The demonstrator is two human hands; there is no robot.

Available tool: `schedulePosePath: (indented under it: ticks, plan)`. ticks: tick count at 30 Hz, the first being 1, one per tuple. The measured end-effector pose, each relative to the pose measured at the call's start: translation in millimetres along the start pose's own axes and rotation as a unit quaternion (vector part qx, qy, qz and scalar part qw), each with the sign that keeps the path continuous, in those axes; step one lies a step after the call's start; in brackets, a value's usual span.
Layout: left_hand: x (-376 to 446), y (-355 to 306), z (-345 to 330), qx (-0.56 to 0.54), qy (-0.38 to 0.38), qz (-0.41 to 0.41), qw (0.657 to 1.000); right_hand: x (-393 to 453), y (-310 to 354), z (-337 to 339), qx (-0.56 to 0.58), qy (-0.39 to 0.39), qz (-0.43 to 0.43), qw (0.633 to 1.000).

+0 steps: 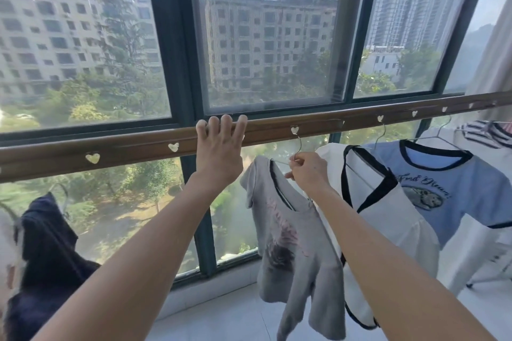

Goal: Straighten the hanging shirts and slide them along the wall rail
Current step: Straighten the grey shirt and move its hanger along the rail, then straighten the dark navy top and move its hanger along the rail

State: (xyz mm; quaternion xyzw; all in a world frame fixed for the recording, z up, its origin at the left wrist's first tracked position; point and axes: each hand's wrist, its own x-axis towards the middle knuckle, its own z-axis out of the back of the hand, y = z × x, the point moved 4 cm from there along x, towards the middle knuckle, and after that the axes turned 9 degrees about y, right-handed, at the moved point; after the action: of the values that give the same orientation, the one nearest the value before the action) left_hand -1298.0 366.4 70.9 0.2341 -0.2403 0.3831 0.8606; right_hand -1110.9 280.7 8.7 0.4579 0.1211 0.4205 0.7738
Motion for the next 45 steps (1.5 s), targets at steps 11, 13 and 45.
schedulePosePath:
  ticks: [11,13,45]
  plan:
    - [-9,7,8,-0.055,0.078,-0.028,0.995,-34,33,11,-0.003,-0.004,0.031,1.0]
    - [-27,16,18,-0.077,0.023,-0.025,0.996,-48,50,1,0.012,0.017,0.062,0.998]
    - [-288,297,45,-0.243,0.135,0.118,0.953,-247,210,-282,-0.158,0.4,0.115,0.895]
